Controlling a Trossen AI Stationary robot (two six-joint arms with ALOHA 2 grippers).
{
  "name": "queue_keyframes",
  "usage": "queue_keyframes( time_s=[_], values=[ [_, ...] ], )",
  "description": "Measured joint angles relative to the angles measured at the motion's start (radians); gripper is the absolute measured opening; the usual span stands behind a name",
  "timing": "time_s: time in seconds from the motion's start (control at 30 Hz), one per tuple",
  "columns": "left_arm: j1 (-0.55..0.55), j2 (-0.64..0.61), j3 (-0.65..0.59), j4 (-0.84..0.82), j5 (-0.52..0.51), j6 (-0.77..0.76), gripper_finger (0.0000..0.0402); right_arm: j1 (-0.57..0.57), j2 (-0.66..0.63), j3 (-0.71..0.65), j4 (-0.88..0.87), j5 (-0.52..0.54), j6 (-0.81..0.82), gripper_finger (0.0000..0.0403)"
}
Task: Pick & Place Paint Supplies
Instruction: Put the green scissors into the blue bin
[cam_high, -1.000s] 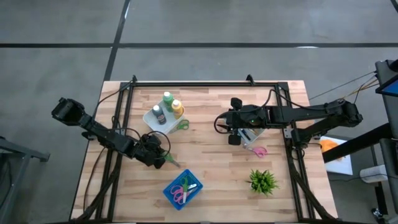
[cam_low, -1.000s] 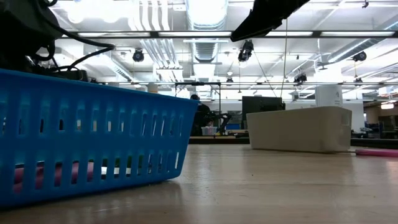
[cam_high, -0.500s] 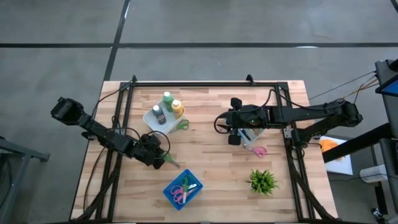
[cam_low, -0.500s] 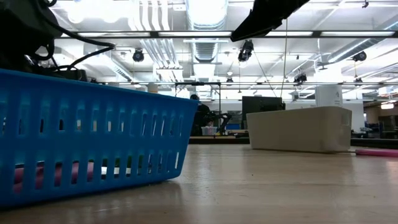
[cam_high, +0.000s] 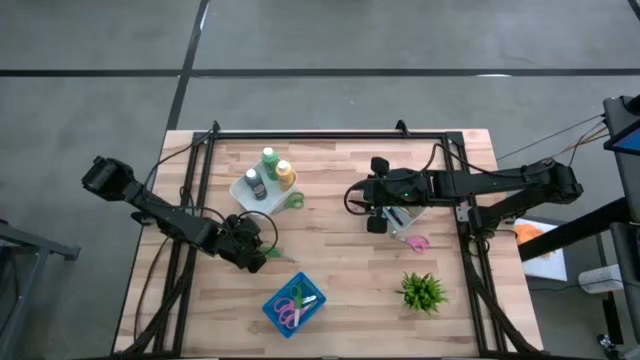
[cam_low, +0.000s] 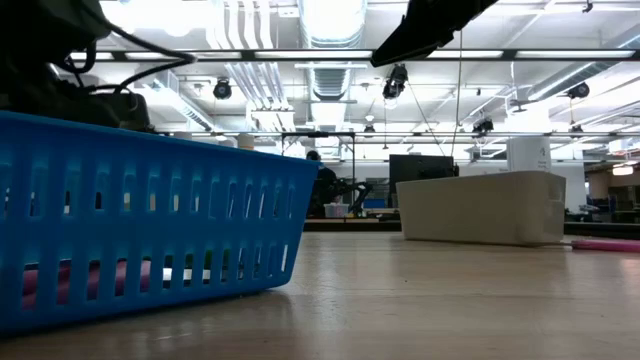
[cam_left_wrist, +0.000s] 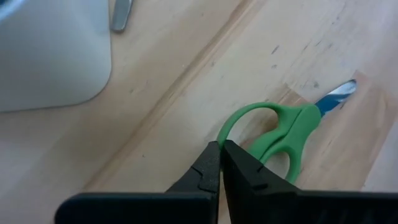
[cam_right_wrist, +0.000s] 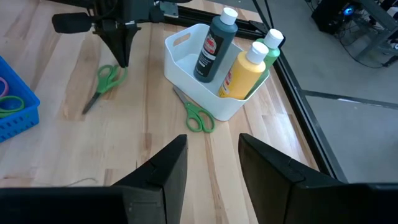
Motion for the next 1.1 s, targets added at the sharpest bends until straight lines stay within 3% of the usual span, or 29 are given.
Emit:
queue_keyframes(
  time_s=[0.3, 0.73, 0.97, 1.1],
  values=[
    [0.0, 0.012, 0.024, -0.04, -0.003, -0.003, 0.001, 0.0, 0.0, 0.0, 0.0, 0.0, 0.0, 0.0143],
    [0.002, 0.121, 0.027, 0.006, 0.033, -0.081, 0.001, 0.0, 0.0, 0.0, 0.0, 0.0, 0.0, 0.0143],
    [0.015, 0.119, 0.03, 0.02, 0.097, -0.089, 0.0014, 0.0, 0.0, 0.0, 0.0, 0.0, 0.0, 0.0143],
    [0.032, 0.119, 0.03, 0.018, 0.163, -0.096, 0.0039, 0.0, 0.0, 0.0, 0.0, 0.0, 0.0, 0.0143]
  ],
)
